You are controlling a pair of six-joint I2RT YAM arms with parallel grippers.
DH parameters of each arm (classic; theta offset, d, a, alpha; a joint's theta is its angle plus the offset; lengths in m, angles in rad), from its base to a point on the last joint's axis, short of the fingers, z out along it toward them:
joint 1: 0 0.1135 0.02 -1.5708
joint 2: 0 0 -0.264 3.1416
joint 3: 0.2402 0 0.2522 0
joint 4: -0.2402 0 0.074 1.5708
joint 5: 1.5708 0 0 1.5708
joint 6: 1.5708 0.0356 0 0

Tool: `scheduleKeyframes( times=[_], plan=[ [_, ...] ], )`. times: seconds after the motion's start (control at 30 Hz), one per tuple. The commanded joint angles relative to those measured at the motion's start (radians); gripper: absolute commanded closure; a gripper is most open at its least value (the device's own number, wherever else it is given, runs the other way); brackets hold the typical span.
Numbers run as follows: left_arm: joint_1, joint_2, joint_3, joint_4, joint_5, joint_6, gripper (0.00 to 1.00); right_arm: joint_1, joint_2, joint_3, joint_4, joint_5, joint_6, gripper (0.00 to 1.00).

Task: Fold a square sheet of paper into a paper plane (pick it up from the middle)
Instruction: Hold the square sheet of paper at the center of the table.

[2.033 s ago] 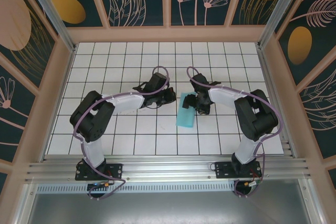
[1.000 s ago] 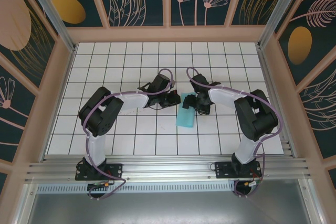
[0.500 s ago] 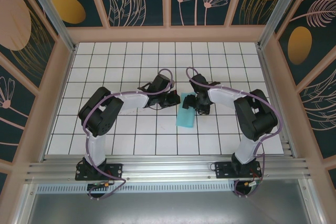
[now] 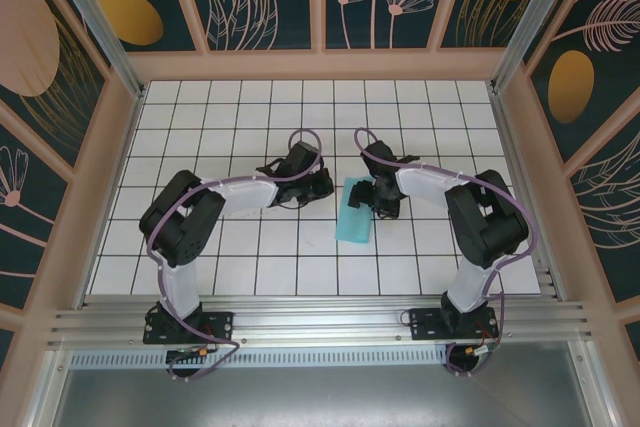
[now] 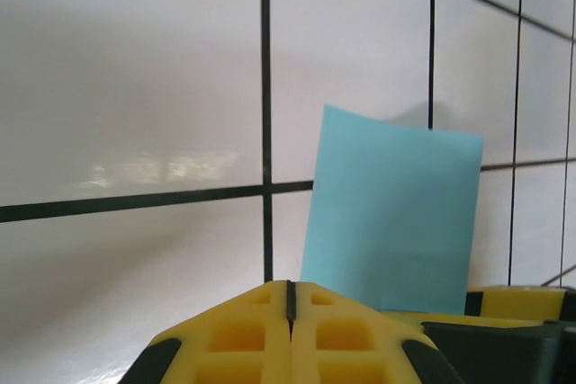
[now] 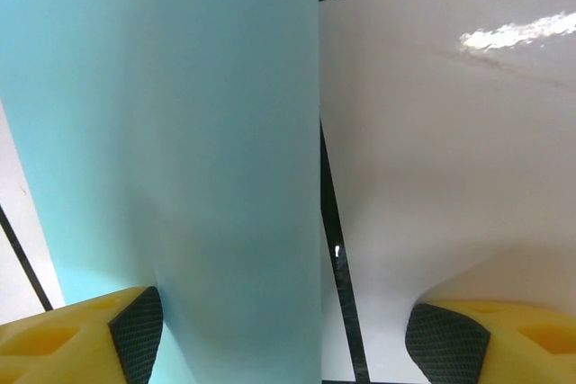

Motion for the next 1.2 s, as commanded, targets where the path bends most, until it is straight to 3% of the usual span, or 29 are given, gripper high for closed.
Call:
scheduleKeyframes(
  times=[0.0,0.1,0.5,1.17],
  plan=[
    [-0.005,-0.057,-0.027,-0.017,-0.105,-0.043,1.0,-0.034,0.158,-0.11,0.128,0.042,-0.036,0.2],
    [-0.005,-0.062,-0.038,-0.002,-0.099,-0.047,1.0,-0.034,0.153,-0.106,0.129,0.033,-0.044,0.24],
    [-0.005,-0.045,-0.03,0.043,-0.014,-0.023,1.0,-0.029,0.165,-0.082,0.131,0.024,-0.054,0.16],
    [-0.005,0.039,0.003,0.085,0.193,0.0,1.0,-0.022,0.208,-0.067,0.106,0.058,-0.053,0.16]
  ],
)
